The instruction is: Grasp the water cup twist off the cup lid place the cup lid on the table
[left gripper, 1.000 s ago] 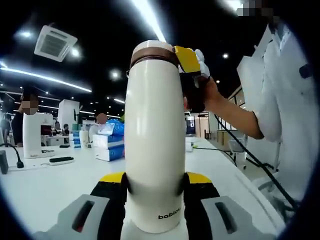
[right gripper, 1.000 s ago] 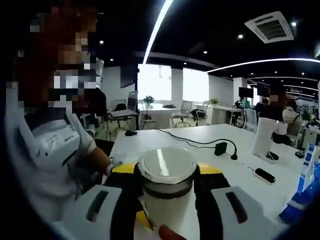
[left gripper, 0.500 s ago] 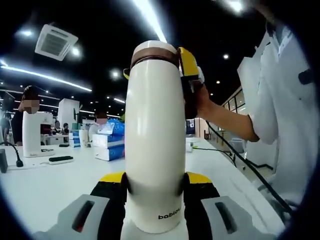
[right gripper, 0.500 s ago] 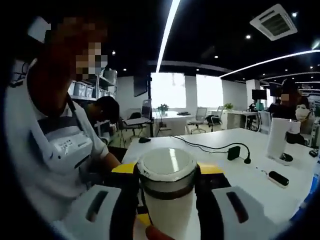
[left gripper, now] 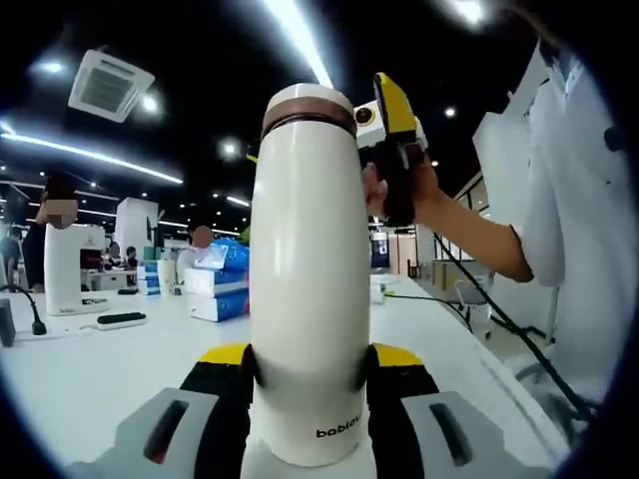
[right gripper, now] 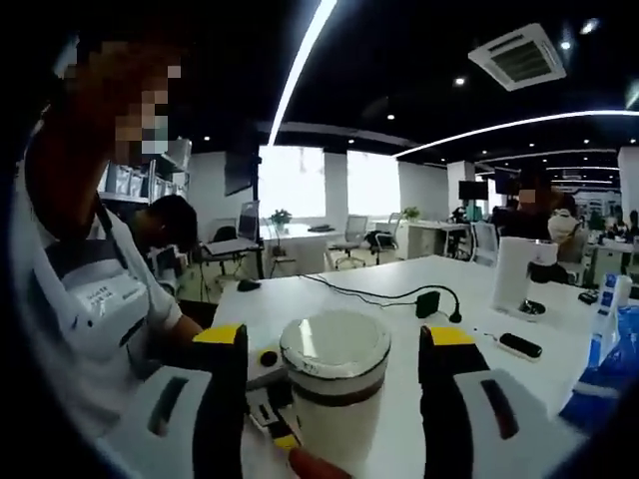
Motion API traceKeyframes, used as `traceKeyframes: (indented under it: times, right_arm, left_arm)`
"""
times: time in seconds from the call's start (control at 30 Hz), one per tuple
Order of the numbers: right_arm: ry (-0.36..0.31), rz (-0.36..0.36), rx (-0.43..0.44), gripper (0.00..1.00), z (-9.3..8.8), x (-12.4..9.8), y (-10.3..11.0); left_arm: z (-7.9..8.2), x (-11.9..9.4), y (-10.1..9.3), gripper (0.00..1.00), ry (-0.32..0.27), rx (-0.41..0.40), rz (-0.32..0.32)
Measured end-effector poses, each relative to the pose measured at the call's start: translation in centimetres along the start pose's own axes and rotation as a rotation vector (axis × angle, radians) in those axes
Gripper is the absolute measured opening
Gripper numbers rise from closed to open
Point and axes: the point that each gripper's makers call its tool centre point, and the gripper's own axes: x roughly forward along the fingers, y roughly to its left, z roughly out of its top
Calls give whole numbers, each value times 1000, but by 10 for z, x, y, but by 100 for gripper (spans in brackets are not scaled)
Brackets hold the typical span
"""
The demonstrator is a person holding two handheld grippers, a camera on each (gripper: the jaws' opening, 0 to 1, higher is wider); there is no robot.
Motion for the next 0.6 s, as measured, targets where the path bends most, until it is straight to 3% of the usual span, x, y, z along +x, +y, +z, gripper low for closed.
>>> traceKeyframes:
  times: [0.17,0.27,0.33,0.4,0.47,0.53,0.6]
  right_arm:
    - [-45,-132,35,74,11,-17,13]
    - [-71,-231,12,74,17,-31,22]
    - [-101,-253,-21,71,21,-36,31]
    - [-114,-274,3,69,20,-40,42]
    - [-98,-296,7,67,15,-42,52]
    - [-75,-394,-7,67,9,-48,52]
    - [-54,-425,-15,66,3,-47,59]
  left_arm:
    - [0,0,-1,46,-1,4,0]
    - [0,-1,-1,46,-1,5,1]
    - [0,-1,-1,46,-1,5,1]
    - [1,-1,-1,46,0,5,1]
    - [1,-1,-1,46,0,5,1]
    - [1,-1,-1,46,0,5,1]
    - [1,-1,-1,46,0,4,1]
